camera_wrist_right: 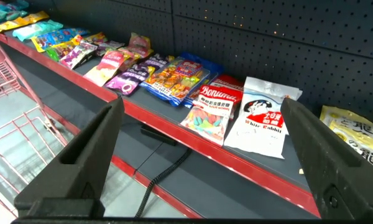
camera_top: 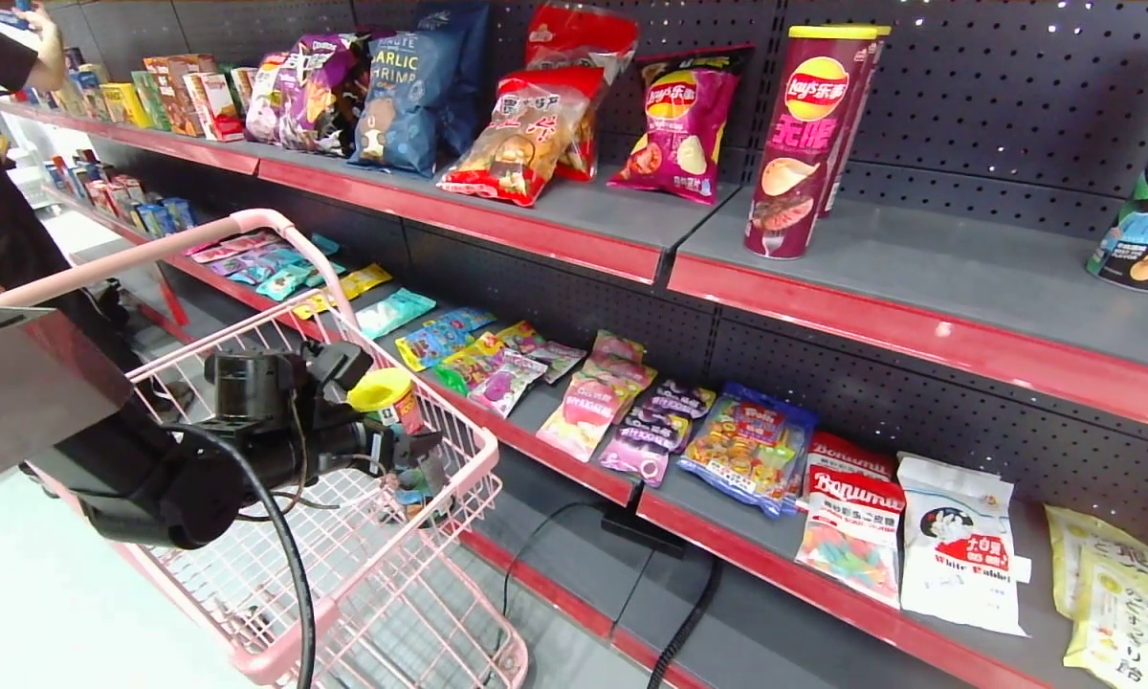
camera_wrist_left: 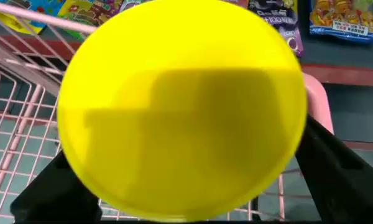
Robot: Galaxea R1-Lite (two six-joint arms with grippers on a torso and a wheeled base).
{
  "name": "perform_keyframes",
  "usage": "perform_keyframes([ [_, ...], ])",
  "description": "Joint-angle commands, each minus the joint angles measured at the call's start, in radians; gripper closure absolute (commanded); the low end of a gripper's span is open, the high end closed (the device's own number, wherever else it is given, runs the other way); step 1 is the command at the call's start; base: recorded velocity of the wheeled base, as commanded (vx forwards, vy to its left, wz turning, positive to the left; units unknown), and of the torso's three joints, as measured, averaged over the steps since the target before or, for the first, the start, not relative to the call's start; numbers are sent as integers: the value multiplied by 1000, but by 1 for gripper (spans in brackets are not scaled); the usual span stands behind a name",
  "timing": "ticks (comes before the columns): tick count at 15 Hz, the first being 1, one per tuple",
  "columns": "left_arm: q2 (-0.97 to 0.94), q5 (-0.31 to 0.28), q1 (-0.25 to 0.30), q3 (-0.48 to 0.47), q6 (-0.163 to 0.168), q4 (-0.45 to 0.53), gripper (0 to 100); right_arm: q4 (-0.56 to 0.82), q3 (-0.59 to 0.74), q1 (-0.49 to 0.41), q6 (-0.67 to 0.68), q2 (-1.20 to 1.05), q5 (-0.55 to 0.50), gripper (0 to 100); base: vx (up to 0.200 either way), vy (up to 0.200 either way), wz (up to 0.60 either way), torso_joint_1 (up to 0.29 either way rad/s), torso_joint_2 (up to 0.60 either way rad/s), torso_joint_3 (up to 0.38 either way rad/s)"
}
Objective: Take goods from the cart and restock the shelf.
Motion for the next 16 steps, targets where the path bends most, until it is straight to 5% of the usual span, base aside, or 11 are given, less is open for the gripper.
perform_keyframes([
  [1,33,8,-10,-30,1,-1,0,0,0,0,0,0,0,0,0,0,0,0,0,0],
  [2,37,13,-12,-30,1,-3,100,0,0,0,0,0,0,0,0,0,0,0,0,0],
  [6,16,16,-9,3,-8,-1,100,0,0,0,1,0,2,0,0,0,0,0,0,0],
  [9,-171,16,19,50,-63,61,100,0,2,0,1,0,2,0,0,0,0,0,0,0],
  [12,-566,19,60,3,-120,387,100,0,2,0,0,0,2,0,0,0,0,0,0,0],
  [16,-1014,57,111,-19,-123,736,100,0,2,0,1,0,0,0,0,0,0,0,0,0],
])
